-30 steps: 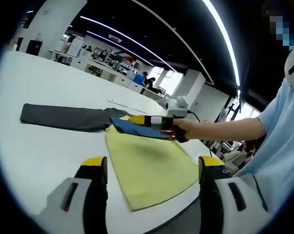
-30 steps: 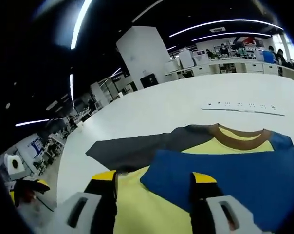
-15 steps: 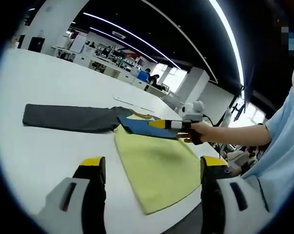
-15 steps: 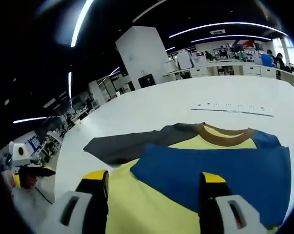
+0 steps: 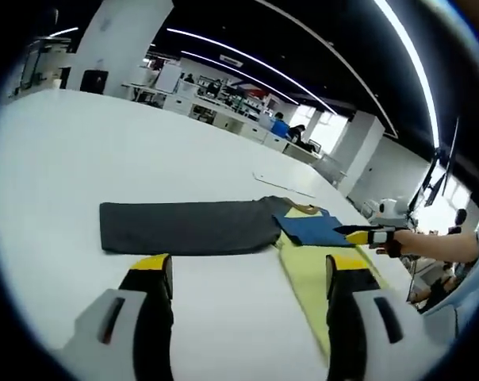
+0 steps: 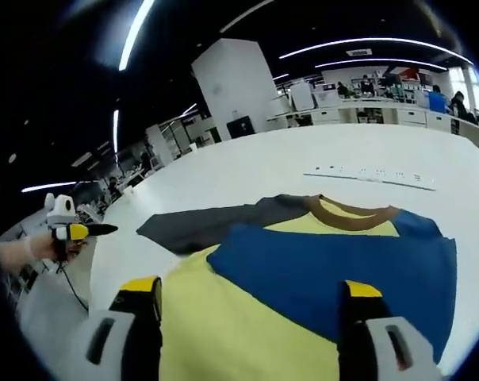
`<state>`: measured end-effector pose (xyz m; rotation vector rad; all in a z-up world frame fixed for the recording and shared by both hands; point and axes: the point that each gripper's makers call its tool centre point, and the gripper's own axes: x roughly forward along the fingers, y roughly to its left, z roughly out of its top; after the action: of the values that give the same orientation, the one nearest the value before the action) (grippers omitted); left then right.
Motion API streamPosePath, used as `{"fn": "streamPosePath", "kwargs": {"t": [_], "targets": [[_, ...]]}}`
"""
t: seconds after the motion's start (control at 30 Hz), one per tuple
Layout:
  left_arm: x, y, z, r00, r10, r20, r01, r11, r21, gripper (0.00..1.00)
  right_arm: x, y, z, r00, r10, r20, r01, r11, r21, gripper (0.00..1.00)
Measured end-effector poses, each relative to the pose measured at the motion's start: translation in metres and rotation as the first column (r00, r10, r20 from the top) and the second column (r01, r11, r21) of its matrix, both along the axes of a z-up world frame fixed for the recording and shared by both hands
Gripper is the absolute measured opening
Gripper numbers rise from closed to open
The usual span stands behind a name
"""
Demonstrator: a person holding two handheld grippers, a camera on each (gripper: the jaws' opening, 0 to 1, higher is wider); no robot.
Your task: Fold the garment on the visible template until the final outline fits inside the template.
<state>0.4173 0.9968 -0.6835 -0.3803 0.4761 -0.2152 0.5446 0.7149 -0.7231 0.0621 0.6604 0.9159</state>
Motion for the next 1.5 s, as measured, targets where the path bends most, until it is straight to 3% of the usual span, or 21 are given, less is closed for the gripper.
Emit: {"fn": "streamPosePath", "kwargs": {"t": [0.1,0.17,0.23,0.37,0.43,0.53,0.57,0.67,0.77,0.93,1.03,1.07,1.1,1.23,1.33,1.37,1.43,1.47,1.5], "targets": [[0.006,0.013,-0.006,1.000,0.024,-0.010,-0.024,0.999,0.024,0.75,0.001,-0.008,0.003,1.000,-0.016,-0.002,0.016,1.000,0.007,0.97],[0.008,0.031,-0.019,0.994,0.096,-0.059,-0.093,0.994,0.050,0.73,0.001,-0.011,0.004,1.000,-0.026,-0.008,0.026,1.000,0.018,0.99],[0.013,0.042,-0.022,0.988,0.138,-0.062,-0.136,0.990,0.042,0.72,0.000,-0.016,0.006,0.999,-0.033,-0.008,0.033,0.999,0.027,0.99],[0.015,0.071,-0.033,0.959,0.267,-0.093,-0.256,0.960,0.112,0.69,-0.004,-0.023,0.008,0.999,-0.037,-0.021,0.038,0.999,0.039,1.00],[0.017,0.081,-0.036,0.945,0.311,-0.096,-0.300,0.947,0.113,0.66,-0.007,-0.028,0.008,0.999,-0.042,-0.021,0.043,0.998,0.040,1.00],[0.018,0.093,-0.042,0.937,0.333,-0.108,-0.316,0.938,0.144,0.59,-0.010,-0.036,0.009,0.998,-0.051,-0.024,0.052,0.998,0.041,1.00],[0.018,0.101,-0.046,0.925,0.358,-0.129,-0.338,0.929,0.153,0.56,-0.010,-0.038,0.009,0.998,-0.057,-0.025,0.058,0.997,0.042,1.00],[0.021,0.111,-0.045,0.898,0.423,-0.121,-0.413,0.905,0.100,0.51,-0.011,-0.047,0.011,0.997,-0.068,-0.021,0.069,0.997,0.039,1.00],[0.020,0.113,-0.052,0.887,0.438,-0.149,-0.427,0.899,0.101,0.40,-0.010,-0.055,0.011,0.996,-0.083,-0.023,0.084,0.996,0.035,0.99],[0.021,0.109,-0.061,0.885,0.434,-0.167,-0.418,0.900,0.119,0.33,-0.009,-0.065,0.013,0.992,-0.118,-0.037,0.120,0.991,0.053,0.98],[0.019,0.116,-0.068,0.866,0.461,-0.196,-0.445,0.888,0.119,0.29,-0.011,-0.068,0.013,0.991,-0.124,-0.041,0.126,0.991,0.051,0.96],[0.022,0.121,-0.066,0.871,0.463,-0.164,-0.444,0.885,0.136,0.26,-0.011,-0.069,0.014,0.992,-0.125,-0.035,0.126,0.991,0.050,0.96],[0.020,0.120,-0.070,0.865,0.466,-0.188,-0.450,0.885,0.123,0.21,-0.011,-0.070,0.014,0.991,-0.127,-0.031,0.128,0.991,0.047,0.96],[0.023,0.123,-0.072,0.851,0.489,-0.192,-0.484,0.872,0.076,0.12,-0.010,-0.072,0.014,0.990,-0.133,-0.038,0.135,0.990,0.049,0.96],[0.026,0.120,-0.076,0.837,0.496,-0.232,-0.519,0.854,-0.045,0.01,-0.010,-0.074,0.014,0.990,-0.138,-0.037,0.140,0.989,0.053,0.96],[0.027,0.122,-0.076,0.822,0.517,-0.237,-0.548,0.833,-0.081,0.00,-0.010,-0.075,0.014,0.990,-0.138,-0.040,0.140,0.989,0.055,0.96],[0.032,0.121,-0.069,0.811,0.543,-0.220,-0.580,0.797,-0.169,0.00,-0.012,-0.076,0.011,0.991,-0.129,-0.046,0.131,0.991,0.042,0.96],[0.033,0.115,-0.064,0.825,0.522,-0.216,-0.560,0.803,-0.202,0.00,-0.012,-0.076,0.011,0.992,-0.124,-0.036,0.125,0.992,0.032,0.95],[0.034,0.113,-0.061,0.826,0.522,-0.213,-0.562,0.796,-0.226,0.00,-0.012,-0.076,0.011,0.992,-0.124,-0.036,0.125,0.992,0.034,0.95]]}}
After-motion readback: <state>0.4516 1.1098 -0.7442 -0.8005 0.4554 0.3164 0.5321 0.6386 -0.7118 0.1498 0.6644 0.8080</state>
